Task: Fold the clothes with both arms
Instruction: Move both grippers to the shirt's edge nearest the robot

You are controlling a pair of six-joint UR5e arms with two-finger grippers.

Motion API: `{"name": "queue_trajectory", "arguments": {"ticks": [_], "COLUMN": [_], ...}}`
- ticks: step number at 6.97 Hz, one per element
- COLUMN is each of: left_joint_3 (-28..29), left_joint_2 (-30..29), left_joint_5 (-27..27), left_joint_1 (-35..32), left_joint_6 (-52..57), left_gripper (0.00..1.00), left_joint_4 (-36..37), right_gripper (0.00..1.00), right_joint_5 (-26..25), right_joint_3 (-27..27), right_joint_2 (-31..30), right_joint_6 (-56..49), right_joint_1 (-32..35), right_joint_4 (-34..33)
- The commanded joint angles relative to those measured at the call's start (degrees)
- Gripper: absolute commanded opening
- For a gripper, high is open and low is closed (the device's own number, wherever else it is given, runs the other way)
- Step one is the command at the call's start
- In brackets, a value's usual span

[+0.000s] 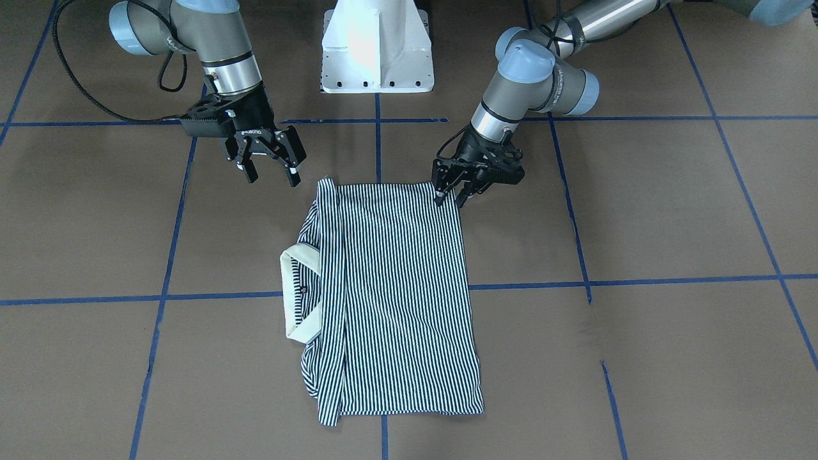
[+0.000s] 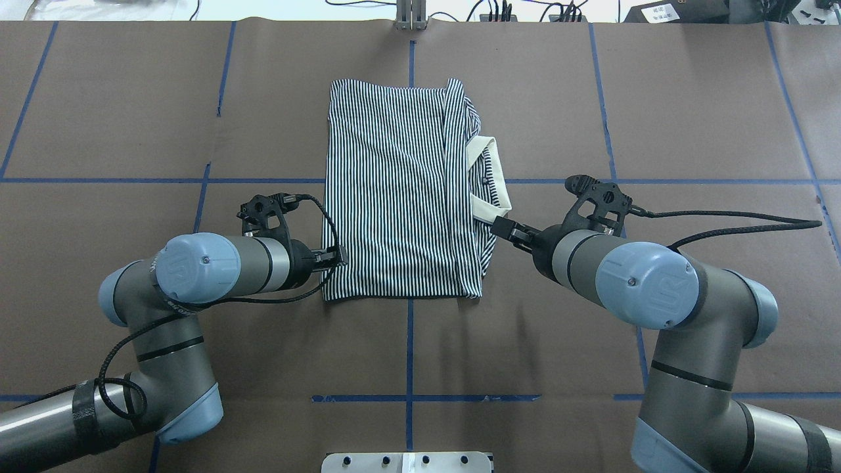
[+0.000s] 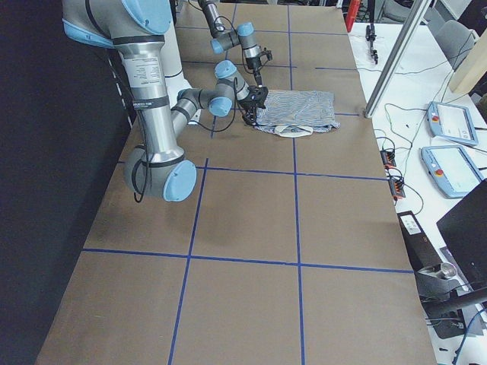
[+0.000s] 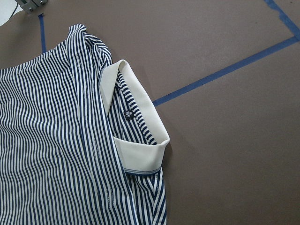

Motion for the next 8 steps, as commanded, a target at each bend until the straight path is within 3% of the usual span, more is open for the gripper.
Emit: {"name": "queue_trajectory", "arguments": {"ticks": [1, 8], "left_joint_3": [-3.16, -2.12], "left_joint_2": [-0.01, 0.51], "left_joint_5": [-0.01, -0.01], "left_joint_1": [0.98, 3.70], "left_joint_6": [-0.25, 0.19], "left_gripper": [0.55, 0.57], "left_joint_4": [5.62, 5.73], "right_gripper": [1.00, 1.00], "right_joint_5": [0.16, 0.07], "right_joint_3": [-0.08, -0.17], "right_joint_2": [0.27, 0.36], "right_joint_6": [-0.01, -0.01], "right_joint_1": [-0.01, -0.18], "right_joint_4": [0.00, 0.00]}}
